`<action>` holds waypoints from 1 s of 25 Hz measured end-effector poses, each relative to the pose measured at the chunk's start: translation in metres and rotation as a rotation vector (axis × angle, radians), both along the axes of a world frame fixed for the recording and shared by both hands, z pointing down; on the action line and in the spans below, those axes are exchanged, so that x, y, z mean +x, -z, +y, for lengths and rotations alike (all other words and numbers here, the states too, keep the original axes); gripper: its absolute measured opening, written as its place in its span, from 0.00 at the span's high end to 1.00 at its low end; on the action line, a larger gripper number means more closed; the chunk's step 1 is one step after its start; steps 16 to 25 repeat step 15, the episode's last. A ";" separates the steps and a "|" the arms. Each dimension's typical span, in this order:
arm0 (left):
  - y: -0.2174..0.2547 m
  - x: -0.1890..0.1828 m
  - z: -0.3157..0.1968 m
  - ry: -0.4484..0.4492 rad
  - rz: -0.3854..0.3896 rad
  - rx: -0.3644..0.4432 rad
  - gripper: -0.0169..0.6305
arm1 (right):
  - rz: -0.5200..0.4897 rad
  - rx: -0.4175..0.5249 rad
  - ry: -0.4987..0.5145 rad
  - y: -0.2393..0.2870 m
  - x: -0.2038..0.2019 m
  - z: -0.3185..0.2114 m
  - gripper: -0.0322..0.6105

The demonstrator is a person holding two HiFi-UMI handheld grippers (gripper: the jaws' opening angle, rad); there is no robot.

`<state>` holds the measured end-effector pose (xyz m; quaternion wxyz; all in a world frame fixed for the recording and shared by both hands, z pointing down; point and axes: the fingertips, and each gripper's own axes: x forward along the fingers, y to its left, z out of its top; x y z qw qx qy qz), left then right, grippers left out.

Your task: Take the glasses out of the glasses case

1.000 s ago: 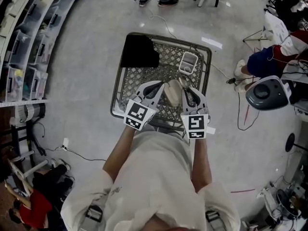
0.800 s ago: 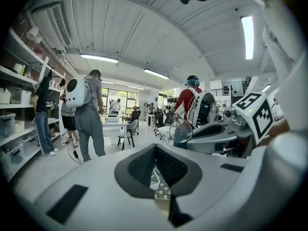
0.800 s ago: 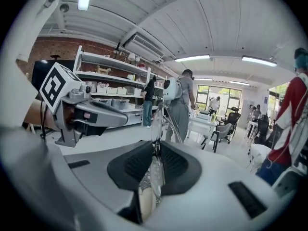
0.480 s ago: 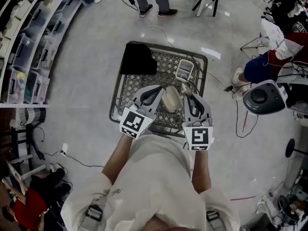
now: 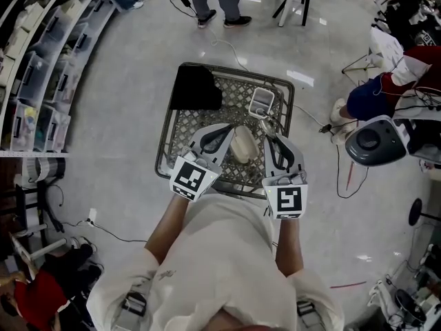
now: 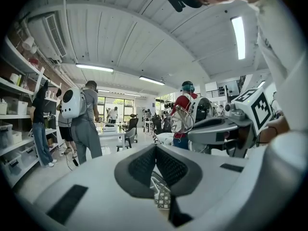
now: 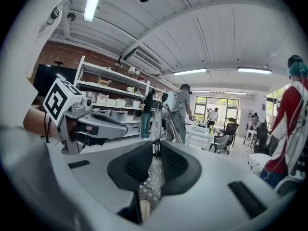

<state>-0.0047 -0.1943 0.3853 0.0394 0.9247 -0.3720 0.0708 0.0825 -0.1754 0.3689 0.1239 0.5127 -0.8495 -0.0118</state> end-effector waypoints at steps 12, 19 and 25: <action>0.000 -0.001 -0.003 0.002 0.003 0.009 0.95 | 0.014 -0.007 0.009 0.002 -0.006 -0.002 0.87; -0.001 0.000 -0.004 0.004 0.003 0.008 0.95 | 0.002 0.000 0.009 0.001 -0.006 -0.002 0.87; -0.001 0.000 -0.004 0.004 0.003 0.008 0.95 | 0.002 0.000 0.009 0.001 -0.006 -0.002 0.87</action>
